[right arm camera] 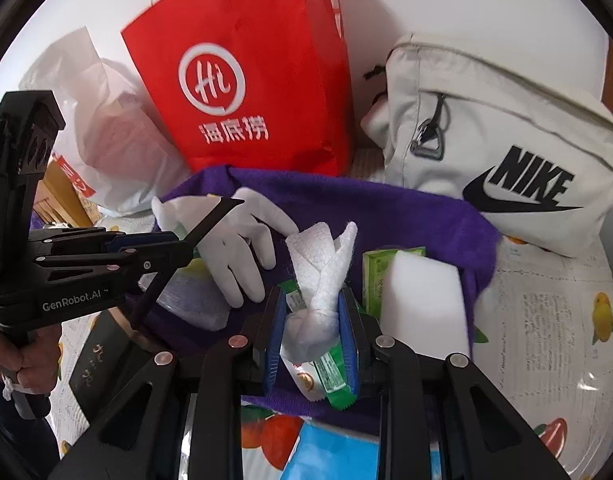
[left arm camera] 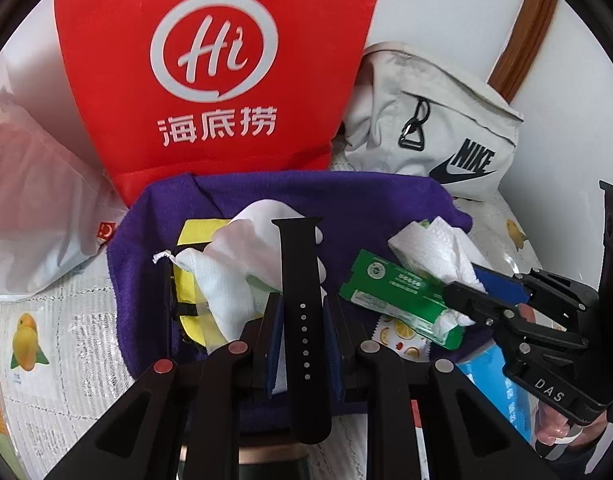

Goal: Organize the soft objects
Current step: 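Open both tools to drop the tissue and strap onto the towel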

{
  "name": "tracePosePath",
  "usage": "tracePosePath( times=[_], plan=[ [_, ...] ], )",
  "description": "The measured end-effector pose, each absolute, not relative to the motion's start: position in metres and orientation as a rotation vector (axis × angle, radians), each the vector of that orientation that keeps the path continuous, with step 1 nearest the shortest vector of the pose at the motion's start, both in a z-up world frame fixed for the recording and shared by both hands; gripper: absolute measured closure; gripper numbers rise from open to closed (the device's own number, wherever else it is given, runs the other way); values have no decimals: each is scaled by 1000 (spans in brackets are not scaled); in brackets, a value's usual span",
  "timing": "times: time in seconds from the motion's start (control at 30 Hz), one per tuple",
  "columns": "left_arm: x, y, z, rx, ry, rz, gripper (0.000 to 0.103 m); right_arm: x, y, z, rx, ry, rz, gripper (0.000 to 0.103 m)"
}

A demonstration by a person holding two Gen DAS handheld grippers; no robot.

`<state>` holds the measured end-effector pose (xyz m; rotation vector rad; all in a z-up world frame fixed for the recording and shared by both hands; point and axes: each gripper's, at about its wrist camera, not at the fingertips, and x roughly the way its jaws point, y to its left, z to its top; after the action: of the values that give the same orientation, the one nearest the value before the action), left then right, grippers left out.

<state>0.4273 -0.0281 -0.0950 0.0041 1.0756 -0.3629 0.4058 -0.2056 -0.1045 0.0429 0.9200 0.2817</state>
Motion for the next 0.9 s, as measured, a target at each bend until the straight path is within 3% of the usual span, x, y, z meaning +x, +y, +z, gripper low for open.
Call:
tracePosePath(
  times=[0.33,0.57,0.6,0.67,0.73,0.9],
  plan=[
    [442,-29,-115,-6,1127,-354,82,423,-196,-125,29,1001,269,76],
    [446,-27,-117,0,1120,-332,82,429,-201,-132,70,1034,262,70],
    [446,-26,-117,-1,1122,-330,81,429,-201,-132,69,1032,266,66],
    [446,-27,-117,-8,1132,-327,74,426,-200,-128,66,1021,264,47],
    [444,-26,-114,-10,1128,-320,59,423,-199,-123,62,999,266,45],
    [429,-25,-98,-2,1102,-322,55,409,-197,-108,73,974,282,45]
  ],
)
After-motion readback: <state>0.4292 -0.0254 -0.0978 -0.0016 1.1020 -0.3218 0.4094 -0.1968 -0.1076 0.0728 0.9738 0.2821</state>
